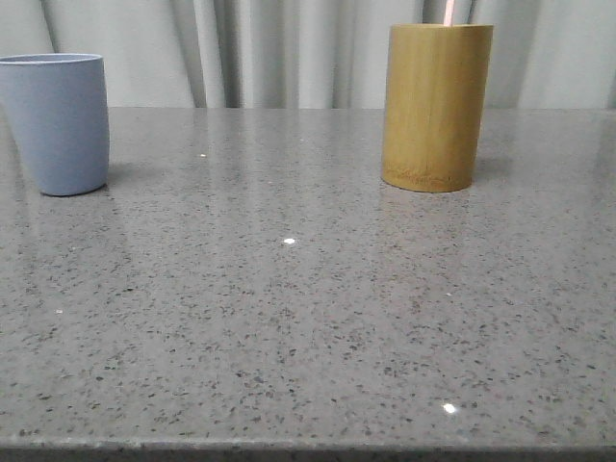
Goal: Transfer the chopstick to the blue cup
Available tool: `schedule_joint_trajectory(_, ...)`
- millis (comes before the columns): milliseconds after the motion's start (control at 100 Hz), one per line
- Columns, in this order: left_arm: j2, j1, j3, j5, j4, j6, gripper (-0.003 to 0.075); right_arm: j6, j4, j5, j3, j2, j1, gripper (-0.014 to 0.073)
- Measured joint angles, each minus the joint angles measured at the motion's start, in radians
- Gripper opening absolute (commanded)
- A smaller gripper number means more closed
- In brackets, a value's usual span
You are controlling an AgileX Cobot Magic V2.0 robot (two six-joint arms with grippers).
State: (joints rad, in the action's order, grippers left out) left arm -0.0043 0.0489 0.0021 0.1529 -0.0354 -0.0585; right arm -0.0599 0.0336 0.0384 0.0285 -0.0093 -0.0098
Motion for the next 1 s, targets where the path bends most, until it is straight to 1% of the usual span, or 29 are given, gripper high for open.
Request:
schedule_joint_trajectory(750,0.000,0.000,0.000,-0.041,0.000,0.000,-0.0019,0.000,-0.011,0.000,0.000,0.000,0.000,-0.0067)
schedule_joint_trajectory(1000,0.000,0.000,0.000,-0.099,-0.003,0.000,-0.0019,0.000,-0.011,-0.057,0.000,0.000,0.000,-0.0067)
